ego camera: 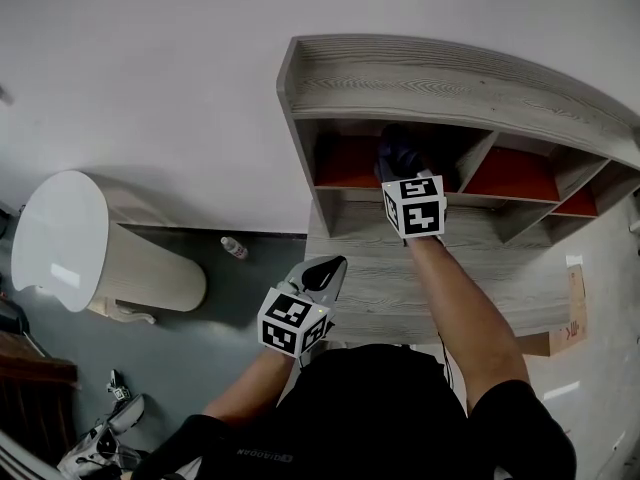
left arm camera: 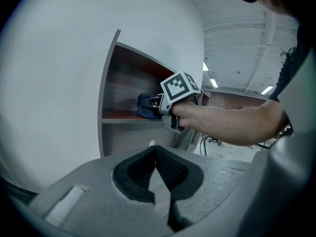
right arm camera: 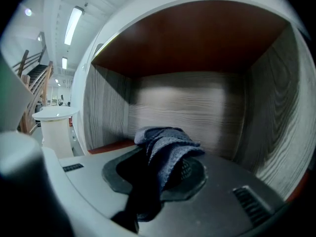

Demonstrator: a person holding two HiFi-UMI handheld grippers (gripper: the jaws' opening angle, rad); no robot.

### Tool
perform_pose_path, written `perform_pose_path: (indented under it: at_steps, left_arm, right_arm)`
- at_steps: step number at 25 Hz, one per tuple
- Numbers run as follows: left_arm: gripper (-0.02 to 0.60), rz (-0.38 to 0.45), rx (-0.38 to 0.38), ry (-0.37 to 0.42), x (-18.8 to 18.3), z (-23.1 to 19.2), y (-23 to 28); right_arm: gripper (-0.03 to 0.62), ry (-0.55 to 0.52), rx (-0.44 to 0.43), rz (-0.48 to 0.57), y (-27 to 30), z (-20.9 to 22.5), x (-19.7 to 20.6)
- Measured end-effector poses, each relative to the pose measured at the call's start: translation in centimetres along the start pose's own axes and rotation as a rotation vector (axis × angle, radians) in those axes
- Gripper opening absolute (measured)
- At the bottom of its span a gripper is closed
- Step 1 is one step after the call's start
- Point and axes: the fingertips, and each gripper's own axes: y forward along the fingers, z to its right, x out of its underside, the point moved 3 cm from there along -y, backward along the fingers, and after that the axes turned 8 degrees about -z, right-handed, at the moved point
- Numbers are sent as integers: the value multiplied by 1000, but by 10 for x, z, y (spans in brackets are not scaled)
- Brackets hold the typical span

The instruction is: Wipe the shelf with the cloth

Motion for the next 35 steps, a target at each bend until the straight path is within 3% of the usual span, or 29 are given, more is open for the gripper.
perform_pose_path:
  at_steps: [22,35]
  left_arm:
    - [8,-16,34,23,-8,10,15]
    - [8,-10,40,25,-12,9,19]
  right_arm:
    - [99,89,104,1,-21,61,15]
    - [98,165,107,22,-27,68,17]
